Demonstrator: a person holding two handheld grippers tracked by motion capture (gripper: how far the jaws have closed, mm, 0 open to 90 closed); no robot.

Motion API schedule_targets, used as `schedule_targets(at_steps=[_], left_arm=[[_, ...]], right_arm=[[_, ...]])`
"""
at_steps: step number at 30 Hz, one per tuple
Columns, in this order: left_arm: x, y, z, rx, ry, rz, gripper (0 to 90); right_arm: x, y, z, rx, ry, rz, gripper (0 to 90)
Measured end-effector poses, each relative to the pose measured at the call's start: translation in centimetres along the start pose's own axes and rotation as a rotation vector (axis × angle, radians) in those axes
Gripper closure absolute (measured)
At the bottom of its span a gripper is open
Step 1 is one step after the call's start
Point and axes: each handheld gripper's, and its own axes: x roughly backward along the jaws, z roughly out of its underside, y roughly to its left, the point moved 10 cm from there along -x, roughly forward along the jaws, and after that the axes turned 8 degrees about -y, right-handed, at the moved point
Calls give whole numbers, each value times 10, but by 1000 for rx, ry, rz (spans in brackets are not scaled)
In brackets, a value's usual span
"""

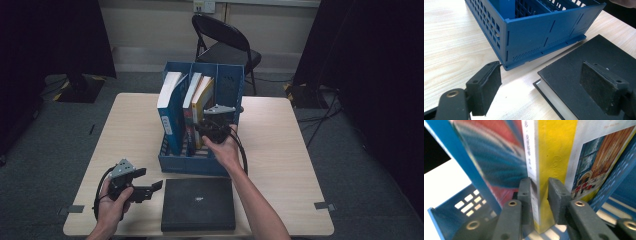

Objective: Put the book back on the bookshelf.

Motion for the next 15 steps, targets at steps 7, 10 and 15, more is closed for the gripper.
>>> schedule_targets(at_steps=[7, 10, 15], left_arm=[[0, 0, 1, -4, 7, 0, 175], [-1, 0, 2, -2, 11, -2, 175], [-2, -1, 2, -4, 11, -1, 177]], right_arm=[[9, 1, 2, -11, -26, -1, 688], [14, 2, -1, -8, -41, -5, 688], [19, 2, -1, -1, -53, 22, 684]])
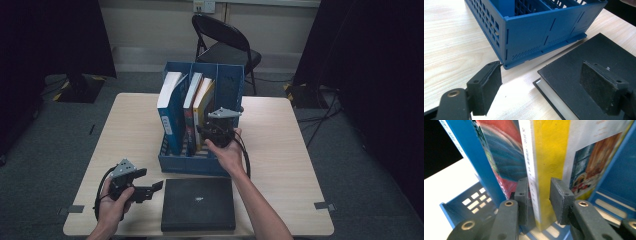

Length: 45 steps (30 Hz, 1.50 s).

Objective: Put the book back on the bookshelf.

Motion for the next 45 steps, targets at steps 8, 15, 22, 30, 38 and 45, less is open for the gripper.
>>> schedule_targets(at_steps=[8, 15, 22, 30, 38, 45], left_arm=[[0, 1, 1, 2, 3, -1, 178], [-1, 1, 1, 6, 2, -1, 178], [-1, 2, 2, 5, 4, 2, 178], [-1, 1, 2, 7, 3, 1, 175], [-2, 1, 5, 5, 27, -3, 172], [-5, -3, 5, 2, 46, 1, 179]], right_arm=[[-6, -20, -4, -25, 6, 96, 730], [-25, -25, -8, -32, 15, 147, 774], [-29, -29, -14, -40, 11, 132, 770], [-14, -28, -19, -26, -18, 126, 676], [20, -17, -11, -31, -38, 67, 570], [62, -5, 5, -25, -39, 12, 447]])
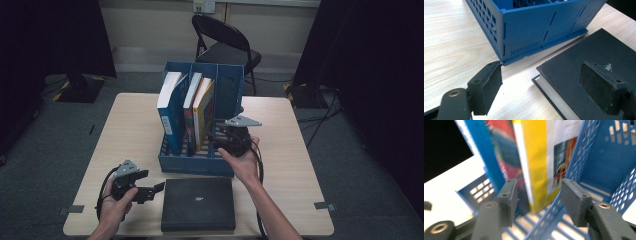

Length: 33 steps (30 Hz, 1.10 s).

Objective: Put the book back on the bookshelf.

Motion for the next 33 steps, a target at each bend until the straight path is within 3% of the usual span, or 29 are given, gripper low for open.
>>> schedule_targets(at_steps=[5, 10, 16, 24, 29, 33], left_arm=[[-1, -3, 1, -5, 8, 7, 166], [-3, -7, 2, 1, 14, 27, 179], [-8, -14, 4, -28, 35, 39, 196], [-19, -22, 9, -41, 82, 53, 190], [-25, -20, 7, -32, 78, 47, 233], [-29, -21, 5, -43, 76, 45, 267]], right_arm=[[26, 14, 15, 34, 5, -31, 399], [52, 24, 37, 17, 15, -55, 357], [77, 29, 70, -6, 58, -86, 313], [93, 32, 110, -38, 124, -119, 226], [100, 36, 132, -47, 160, -144, 220], [103, 37, 144, -26, 189, -152, 220]])
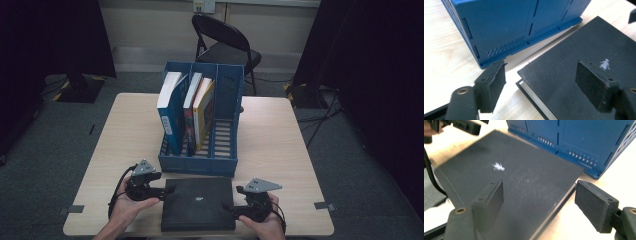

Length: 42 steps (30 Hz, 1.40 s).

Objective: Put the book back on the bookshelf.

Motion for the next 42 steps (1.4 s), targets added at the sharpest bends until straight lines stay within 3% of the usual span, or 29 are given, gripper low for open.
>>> schedule_targets(at_steps=[3, 5, 10, 11, 19, 20, 24, 28, 30, 38, 42], left_arm=[[-7, -1, -2, -27, 13, 13, 293], [-10, -1, -3, -22, 11, 20, 289], [-17, -3, 0, -53, 42, 46, 330], [-22, -4, 1, -51, 62, 68, 330], [-27, -4, 4, -64, 57, 84, 357], [-30, -4, 4, -46, 36, 103, 353], [-34, -4, 4, -29, 38, 142, 353], [-40, -13, 3, -61, 48, 182, 324], [-40, -15, 2, -84, 53, 181, 318], [-24, -21, 12, -77, 84, 227, 382], [-15, -26, 17, -94, 108, 214, 390]], right_arm=[[-1, -2, 1, -21, 4, -13, 223], [-5, -2, 6, -21, 25, -18, 225], [-13, 5, 13, -6, 56, -39, 222], [-14, 4, 14, -11, 62, -37, 207], [-17, 5, 18, -10, 72, -34, 169], [-17, 5, 18, -5, 73, -31, 165], [-16, 5, 19, -10, 81, -41, 175], [-16, 4, 19, -10, 83, -44, 183], [-16, 4, 19, -10, 86, -45, 187], [-18, 9, 18, 2, 91, -76, 229], [-22, 10, 13, 35, 74, -72, 295]])
